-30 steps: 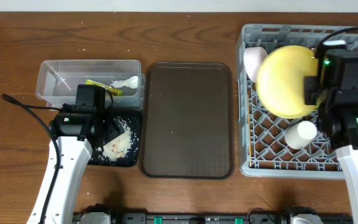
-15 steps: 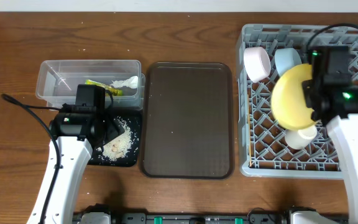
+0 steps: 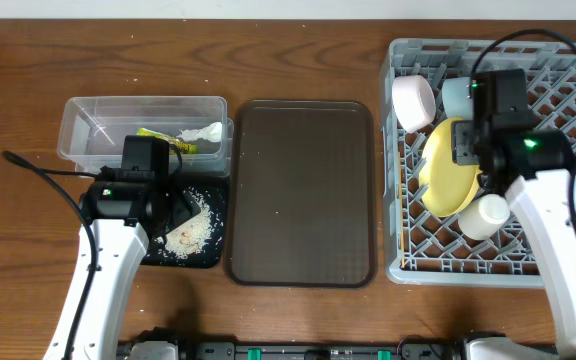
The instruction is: Sort waste into correct bins and load items into the dishwasher rack
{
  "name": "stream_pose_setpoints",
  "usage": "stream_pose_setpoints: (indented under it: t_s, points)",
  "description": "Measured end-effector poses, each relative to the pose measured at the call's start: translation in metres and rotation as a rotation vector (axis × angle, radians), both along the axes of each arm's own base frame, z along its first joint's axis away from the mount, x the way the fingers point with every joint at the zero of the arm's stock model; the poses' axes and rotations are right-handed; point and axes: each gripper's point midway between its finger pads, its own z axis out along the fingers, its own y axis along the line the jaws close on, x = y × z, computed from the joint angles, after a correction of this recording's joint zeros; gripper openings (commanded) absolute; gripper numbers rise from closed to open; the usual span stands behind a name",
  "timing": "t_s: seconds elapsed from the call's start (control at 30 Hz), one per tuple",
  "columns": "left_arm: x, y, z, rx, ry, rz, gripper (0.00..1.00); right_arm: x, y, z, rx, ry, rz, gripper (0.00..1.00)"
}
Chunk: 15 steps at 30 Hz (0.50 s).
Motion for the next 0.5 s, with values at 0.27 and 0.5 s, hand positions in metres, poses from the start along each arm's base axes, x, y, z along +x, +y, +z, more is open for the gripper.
stream_pose_setpoints:
  t_s: [0.27,0.5]
  points:
    - [0.046,-0.030,0.026,-0.062,-0.181,-0.240,0.95,-0.017,-0.031,0.043,0.289,-0.171,-0.071,0.99]
    - [0.033,-0.062,0.033,-0.089,-0.142,-0.467,0.95,-0.050,-0.038,0.016,0.451,-0.023,-0.096,0.99]
